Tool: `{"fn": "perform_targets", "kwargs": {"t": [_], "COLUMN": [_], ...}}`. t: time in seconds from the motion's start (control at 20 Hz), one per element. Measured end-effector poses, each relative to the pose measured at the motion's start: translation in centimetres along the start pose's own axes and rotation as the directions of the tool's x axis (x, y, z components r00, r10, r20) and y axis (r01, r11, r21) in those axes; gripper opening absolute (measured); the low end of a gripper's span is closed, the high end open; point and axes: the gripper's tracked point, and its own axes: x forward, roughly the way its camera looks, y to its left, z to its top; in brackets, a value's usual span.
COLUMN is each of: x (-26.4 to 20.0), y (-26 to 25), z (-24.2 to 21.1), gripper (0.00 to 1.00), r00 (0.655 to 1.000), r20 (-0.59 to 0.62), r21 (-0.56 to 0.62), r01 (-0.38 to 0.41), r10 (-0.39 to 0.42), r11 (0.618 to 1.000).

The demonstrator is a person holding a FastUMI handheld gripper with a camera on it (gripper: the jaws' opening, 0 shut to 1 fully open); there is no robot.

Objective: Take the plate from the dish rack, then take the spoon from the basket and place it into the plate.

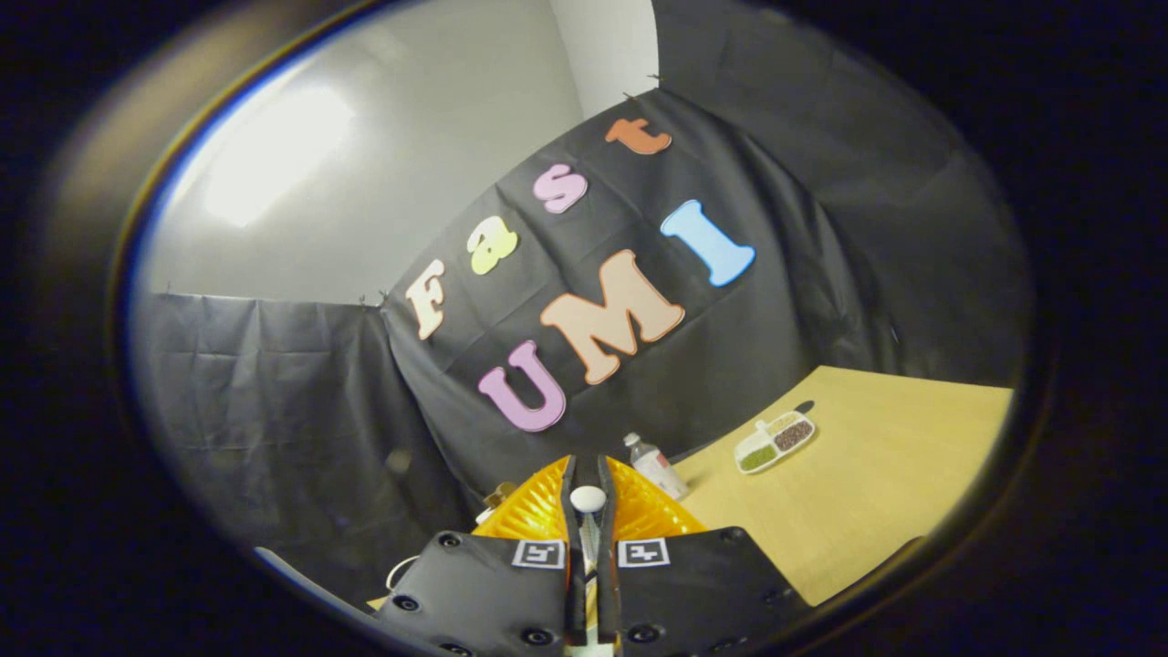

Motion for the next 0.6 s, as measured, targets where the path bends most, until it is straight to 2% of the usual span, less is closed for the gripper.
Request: {"fn": "perform_targets", "kwargs": {"t": [0.1, 0.25, 0.35, 0.6], "x": [-1.6, -3.1, -3.7, -3.8], "y": [-0.3, -1.6, -2.6, -4.7], "z": [-2.1, -4.1, -5.9, -10.1], "gripper": [0.07, 0.07, 0.07, 0.07], "r00": [0.997, 0.990, 0.985, 0.968], "r20": [-0.078, -0.134, -0.167, -0.251], "r21": [0.024, 0.026, 0.011, 0.060], "r01": [-0.026, -0.036, -0.030, 0.003], "r10": [0.028, 0.039, 0.032, 0.012], "r11": [0.999, 0.999, 0.999, 0.998]}}
